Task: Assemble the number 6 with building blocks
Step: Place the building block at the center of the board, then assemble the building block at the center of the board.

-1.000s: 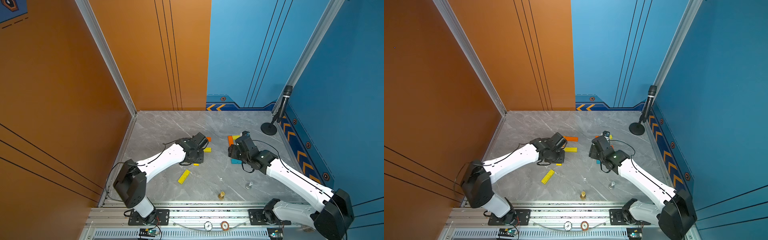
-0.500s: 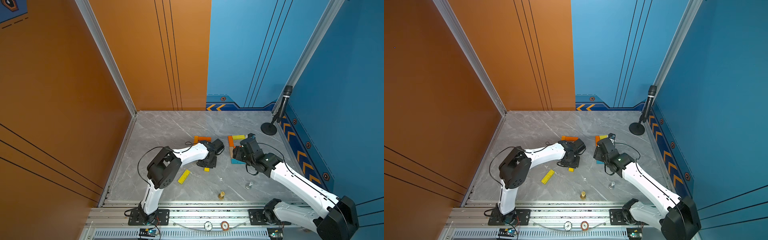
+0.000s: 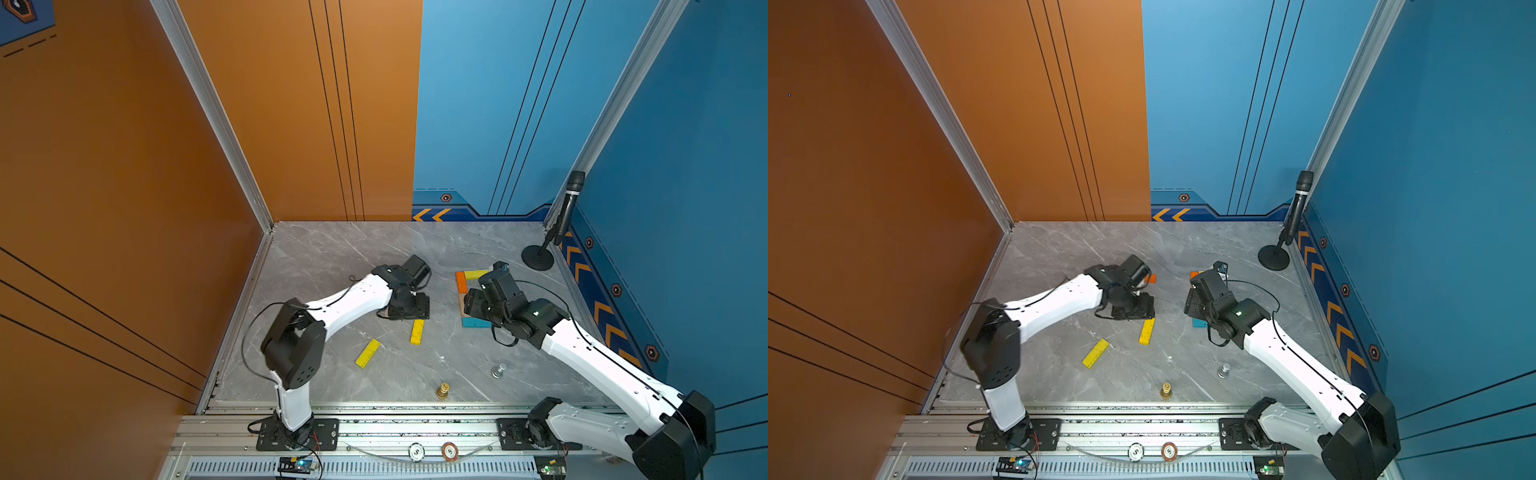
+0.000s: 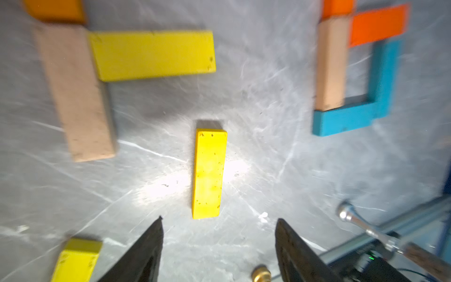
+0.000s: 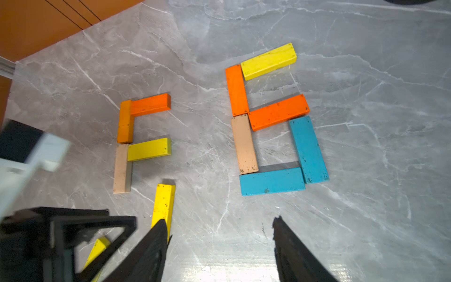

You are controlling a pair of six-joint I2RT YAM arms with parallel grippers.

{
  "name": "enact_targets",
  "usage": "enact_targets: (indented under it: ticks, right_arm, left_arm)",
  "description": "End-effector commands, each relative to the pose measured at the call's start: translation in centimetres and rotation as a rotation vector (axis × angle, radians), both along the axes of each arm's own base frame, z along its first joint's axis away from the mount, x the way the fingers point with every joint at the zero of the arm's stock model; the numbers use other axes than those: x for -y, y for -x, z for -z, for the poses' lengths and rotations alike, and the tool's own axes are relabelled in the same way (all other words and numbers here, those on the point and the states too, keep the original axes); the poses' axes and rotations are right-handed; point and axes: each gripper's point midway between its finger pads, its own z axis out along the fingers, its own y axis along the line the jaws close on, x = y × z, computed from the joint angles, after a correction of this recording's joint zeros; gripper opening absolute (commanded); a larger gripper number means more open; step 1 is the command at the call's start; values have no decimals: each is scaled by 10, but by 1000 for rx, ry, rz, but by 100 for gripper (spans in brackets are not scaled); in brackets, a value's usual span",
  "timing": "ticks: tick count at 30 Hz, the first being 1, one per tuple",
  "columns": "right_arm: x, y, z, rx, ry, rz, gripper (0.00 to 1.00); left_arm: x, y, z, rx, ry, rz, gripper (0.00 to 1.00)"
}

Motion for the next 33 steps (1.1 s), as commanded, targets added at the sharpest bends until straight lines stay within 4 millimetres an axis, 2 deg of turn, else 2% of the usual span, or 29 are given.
enact_targets:
  ticks: [1, 4, 5, 8, 11, 15, 19, 22, 26, 30, 33]
  right_arm:
    - [-17, 1, 9, -51, 47, -27, 69]
    - [-59, 3, 28, -105, 76, -104, 69]
    - [-69, 4, 35, -126, 80, -120, 69]
    - [-101, 6, 71, -215, 95, -151, 66]
    - [-124, 10, 97, -268, 132, -174, 65]
    - [-141, 12, 126, -338, 176, -185, 60]
    - [-144, 12, 145, -376, 210, -170, 58]
    - [-147, 11, 155, -400, 218, -167, 56]
    - [-149, 9, 161, -413, 228, -165, 51]
    - [-147, 7, 165, -429, 228, -160, 38]
    - [-145, 7, 161, -425, 235, -162, 35]
  left_arm:
    - [-38, -7, -30, 31, 82, -24, 79]
    - [-86, -15, -44, 65, 93, -86, 85]
    - [-100, -16, -45, 72, 91, -105, 91]
    - [-145, -15, -45, 98, 75, -196, 98]
    - [-165, -12, -41, 131, 35, -230, 100]
    - [-175, -11, -36, 156, -5, -228, 99]
    - [-176, -12, -28, 150, -6, -225, 99]
    - [-176, -13, -32, 153, 34, -233, 100]
    - [-180, -13, -36, 170, 47, -251, 100]
    - [-183, -13, -37, 176, 58, -264, 99]
    - [-184, -13, -37, 172, 71, -268, 99]
